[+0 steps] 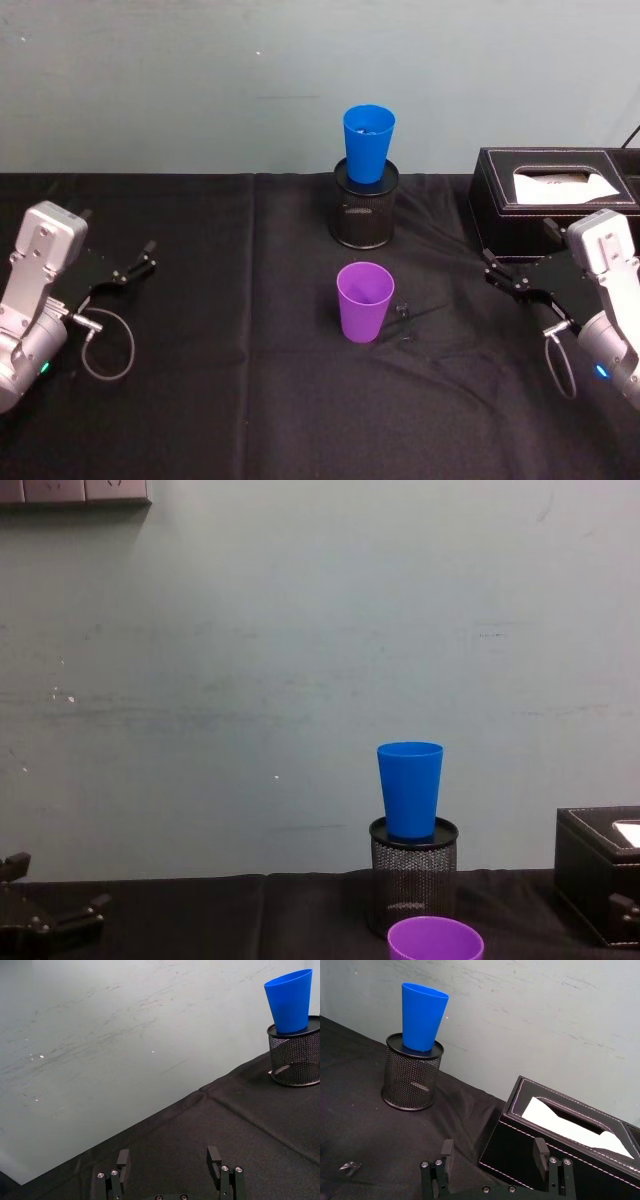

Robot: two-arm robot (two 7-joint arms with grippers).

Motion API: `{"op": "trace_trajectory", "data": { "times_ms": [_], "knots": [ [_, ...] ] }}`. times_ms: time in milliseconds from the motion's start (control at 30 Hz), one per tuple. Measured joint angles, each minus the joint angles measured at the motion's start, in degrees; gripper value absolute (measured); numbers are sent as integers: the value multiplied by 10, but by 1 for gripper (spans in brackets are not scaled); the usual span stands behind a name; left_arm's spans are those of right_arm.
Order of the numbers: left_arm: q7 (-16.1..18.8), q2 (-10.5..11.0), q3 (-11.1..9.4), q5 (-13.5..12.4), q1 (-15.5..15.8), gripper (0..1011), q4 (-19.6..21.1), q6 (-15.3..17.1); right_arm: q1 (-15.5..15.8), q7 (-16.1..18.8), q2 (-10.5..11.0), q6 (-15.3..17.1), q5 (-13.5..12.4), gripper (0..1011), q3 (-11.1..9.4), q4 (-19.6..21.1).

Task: Pick up one cup with a gripper and tap it against the other cup.

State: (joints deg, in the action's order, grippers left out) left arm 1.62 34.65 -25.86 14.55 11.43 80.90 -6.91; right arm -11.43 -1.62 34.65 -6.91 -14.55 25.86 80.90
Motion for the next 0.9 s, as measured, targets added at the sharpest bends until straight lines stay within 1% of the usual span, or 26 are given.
{"op": "trace_trajectory", "data": {
  "times_ms": [900],
  "knots": [
    [0, 0, 0, 0, 0, 1000, 0, 0, 0, 0, 0, 0, 0, 1003, 0, 0]
  ]
}}
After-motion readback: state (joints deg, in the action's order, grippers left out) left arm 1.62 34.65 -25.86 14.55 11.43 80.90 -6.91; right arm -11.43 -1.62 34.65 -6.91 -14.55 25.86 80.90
